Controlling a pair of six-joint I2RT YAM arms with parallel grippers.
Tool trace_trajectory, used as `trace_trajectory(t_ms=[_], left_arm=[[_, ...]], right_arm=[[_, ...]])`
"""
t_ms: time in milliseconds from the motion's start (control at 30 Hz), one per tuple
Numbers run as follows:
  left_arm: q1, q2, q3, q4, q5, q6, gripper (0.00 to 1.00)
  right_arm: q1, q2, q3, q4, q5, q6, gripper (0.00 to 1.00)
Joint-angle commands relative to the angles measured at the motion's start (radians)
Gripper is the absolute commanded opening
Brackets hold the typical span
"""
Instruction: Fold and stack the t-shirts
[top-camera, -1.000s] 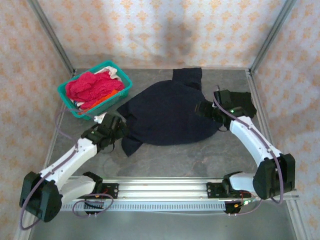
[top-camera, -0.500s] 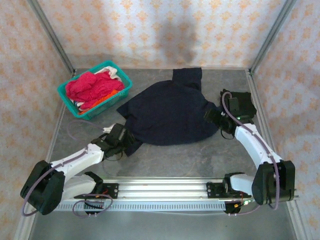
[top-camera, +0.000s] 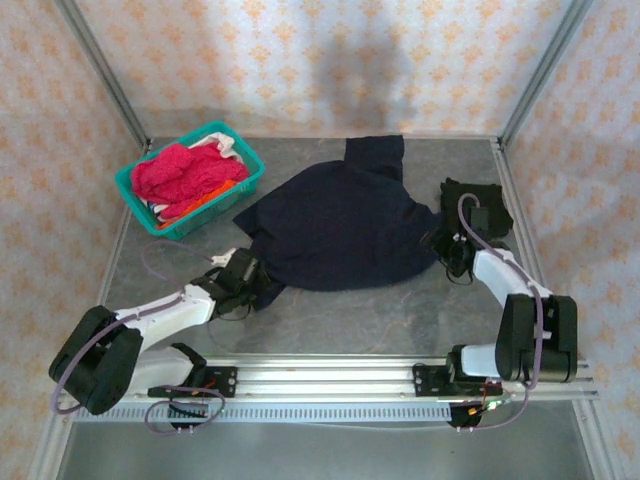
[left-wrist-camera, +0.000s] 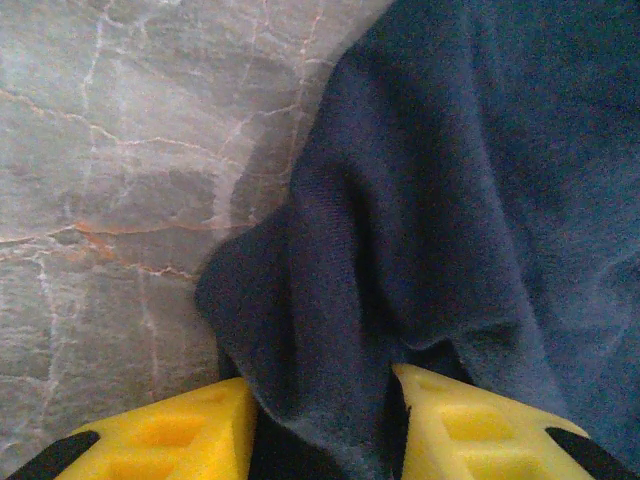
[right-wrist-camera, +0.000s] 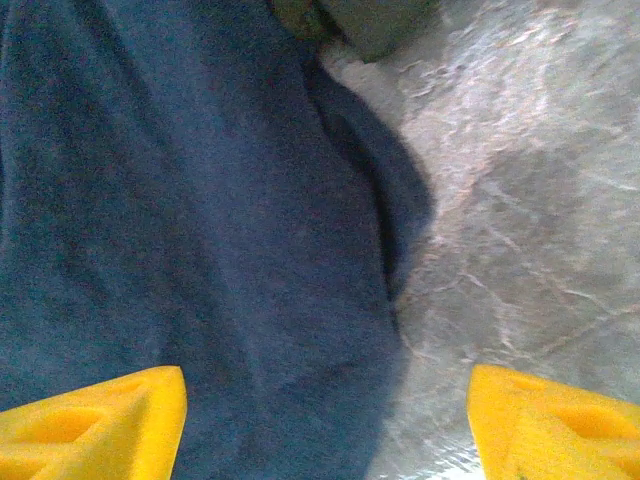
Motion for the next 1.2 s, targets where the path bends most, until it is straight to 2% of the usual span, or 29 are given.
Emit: trace_trajectory(t_ms=[0, 100, 167, 233, 300, 400, 500, 633, 833, 867, 900, 967, 1000, 1067, 1167], left_arm=[[-0.010, 0.021, -0.015, 0.040, -0.046, -0.022, 0.38], [-0.009, 0.037, -0.017, 0.054, -0.044, -0.026, 0.23], [-0.009, 0.035, -0.013, 0.043, -0.061, -0.019, 0.09], [-0.009, 0.017, -0.003, 0.004, -0.098, -0.004, 0.00], [-0.008, -0.010, 0.016, -0.045, -0.137, 0.028, 0.00], [0.001, -0.056, 0.062, -0.143, -0.199, 0.103, 0.00], [0.006, -0.088, 0.146, -0.264, -0.283, 0.218, 0.00], [0.006, -0.094, 0.265, -0.404, -0.470, 0.390, 0.00], [0.005, -0.054, 0.371, -0.435, -0.750, 0.615, 0.00], [0.005, -0.050, 0.376, -0.416, -0.782, 0.644, 0.07], [0.007, -0.046, 0.379, -0.412, -0.809, 0.647, 0.24], [0.015, -0.039, 0.405, -0.480, -0.834, 0.582, 0.94], [0.017, -0.042, 0.416, -0.529, -0.847, 0.523, 1.00], [0.017, -0.074, 0.407, -0.612, -0.871, 0.396, 1.00], [0.033, -0.175, 0.333, -0.589, -0.813, 0.325, 1.00]], right_arm=[[-0.005, 0.033, -0.006, 0.073, -0.054, 0.032, 0.71], [-0.005, 0.051, -0.008, 0.092, -0.065, 0.033, 0.56], [-0.005, 0.065, -0.007, 0.105, -0.069, 0.036, 0.43], [-0.005, 0.082, 0.003, 0.106, -0.076, 0.035, 0.35], [-0.005, 0.092, 0.012, 0.108, -0.079, 0.038, 0.25], [-0.007, 0.088, 0.035, 0.098, -0.075, 0.035, 0.01], [-0.009, 0.058, 0.072, 0.076, -0.061, 0.030, 0.00], [-0.012, -0.016, 0.131, 0.050, -0.050, 0.029, 0.00], [-0.016, -0.122, 0.180, 0.023, -0.028, 0.030, 0.00], [-0.016, -0.130, 0.180, 0.019, -0.031, 0.030, 0.00], [-0.016, -0.134, 0.179, 0.016, -0.036, 0.031, 0.00], [-0.016, -0.136, 0.165, 0.009, -0.041, 0.030, 0.00], [-0.016, -0.137, 0.156, 0.007, -0.039, 0.031, 0.00], [-0.017, -0.147, 0.133, 0.004, -0.028, 0.028, 0.00], [-0.017, -0.149, 0.107, 0.012, -0.034, 0.028, 0.00]])
